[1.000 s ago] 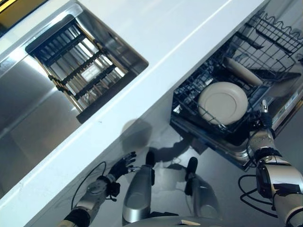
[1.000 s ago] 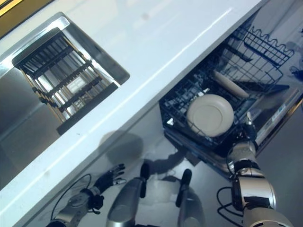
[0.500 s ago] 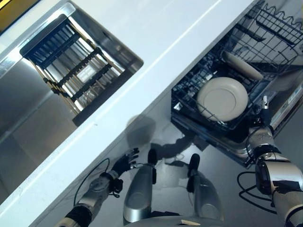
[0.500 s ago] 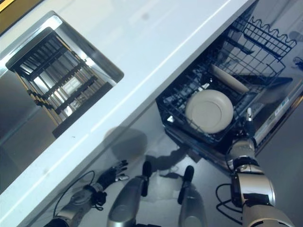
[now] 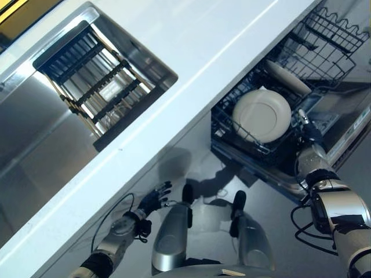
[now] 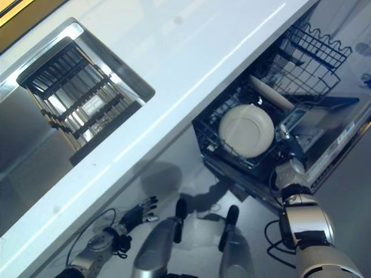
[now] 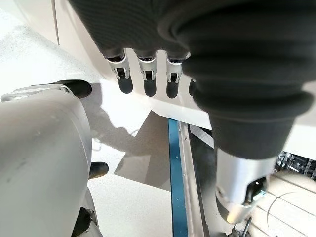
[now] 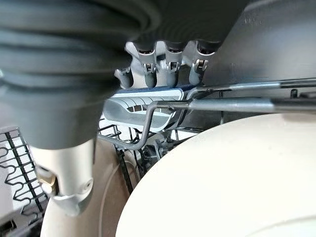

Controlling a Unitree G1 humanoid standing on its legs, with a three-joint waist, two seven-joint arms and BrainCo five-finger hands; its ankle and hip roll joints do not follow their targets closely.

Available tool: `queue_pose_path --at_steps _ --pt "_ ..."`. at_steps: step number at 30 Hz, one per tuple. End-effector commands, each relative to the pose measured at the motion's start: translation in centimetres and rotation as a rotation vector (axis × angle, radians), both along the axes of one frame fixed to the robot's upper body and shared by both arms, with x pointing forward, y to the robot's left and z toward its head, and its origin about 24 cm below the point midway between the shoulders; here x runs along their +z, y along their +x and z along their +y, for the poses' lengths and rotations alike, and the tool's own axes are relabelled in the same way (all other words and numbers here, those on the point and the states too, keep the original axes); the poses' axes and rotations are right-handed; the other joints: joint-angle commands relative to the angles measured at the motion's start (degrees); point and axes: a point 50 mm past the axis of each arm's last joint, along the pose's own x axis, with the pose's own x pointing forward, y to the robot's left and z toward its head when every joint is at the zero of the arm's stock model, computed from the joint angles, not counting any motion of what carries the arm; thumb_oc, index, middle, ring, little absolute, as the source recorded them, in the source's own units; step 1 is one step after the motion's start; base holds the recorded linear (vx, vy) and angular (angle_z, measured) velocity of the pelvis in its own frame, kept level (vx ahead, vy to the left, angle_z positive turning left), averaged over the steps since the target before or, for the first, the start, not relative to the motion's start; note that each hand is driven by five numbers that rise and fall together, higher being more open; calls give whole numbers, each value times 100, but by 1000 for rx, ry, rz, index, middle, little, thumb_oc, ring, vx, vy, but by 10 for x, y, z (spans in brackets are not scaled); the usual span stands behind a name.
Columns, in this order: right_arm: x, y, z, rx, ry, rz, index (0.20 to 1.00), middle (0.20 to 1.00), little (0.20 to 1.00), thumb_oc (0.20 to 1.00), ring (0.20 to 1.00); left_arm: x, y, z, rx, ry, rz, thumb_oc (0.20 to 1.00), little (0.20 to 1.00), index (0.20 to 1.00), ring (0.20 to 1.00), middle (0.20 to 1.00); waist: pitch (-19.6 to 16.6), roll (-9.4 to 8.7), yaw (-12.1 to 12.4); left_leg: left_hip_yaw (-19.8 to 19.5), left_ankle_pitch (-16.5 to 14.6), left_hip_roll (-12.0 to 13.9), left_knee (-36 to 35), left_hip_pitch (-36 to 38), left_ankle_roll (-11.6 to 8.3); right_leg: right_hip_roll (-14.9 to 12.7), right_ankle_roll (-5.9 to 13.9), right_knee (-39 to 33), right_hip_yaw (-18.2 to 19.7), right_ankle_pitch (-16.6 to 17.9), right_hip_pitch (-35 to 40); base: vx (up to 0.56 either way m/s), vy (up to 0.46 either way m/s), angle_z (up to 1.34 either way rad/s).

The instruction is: Pick up plates and place into dishwasher.

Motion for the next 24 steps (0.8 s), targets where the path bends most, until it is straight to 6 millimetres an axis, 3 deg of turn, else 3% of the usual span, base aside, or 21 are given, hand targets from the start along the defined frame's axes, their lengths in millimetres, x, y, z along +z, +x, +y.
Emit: queue_pose_path --at_steps 1,5,9,24 --pt "60 34 32 158 -4 -257 1000 1000 1000 1000 1000 7 -11 0 -17 -37 -31 1000 1000 1000 1000 1000 -269 11 164 -388 448 177 -24 -426 -123 -321 74 333 -32 -426 297 15 35 1" --pt "62 35 34 151 55 -283 1000 1000 1000 1000 1000 7 -13 -2 -20 -51 -21 1000 1000 1000 1000 1000 -264 70 179 -390 442 160 -34 -399 -120 -342 72 356 -55 -443 309 20 40 4" --pt "65 36 33 154 6 -261 1000 1000 1000 1000 1000 6 -16 -3 -20 -59 -11 1000 1000 1000 1000 1000 -264 117 225 -426 435 116 -2 -397 -115 -364 65 402 -92 -465 322 31 51 5" --pt "84 42 39 175 -97 -275 1000 1000 1000 1000 1000 14 -13 7 9 -57 -46 1000 1000 1000 1000 1000 -107 84 511 -540 476 12 -103 -396 -60 -403 84 497 -345 -560 376 6 21 11"
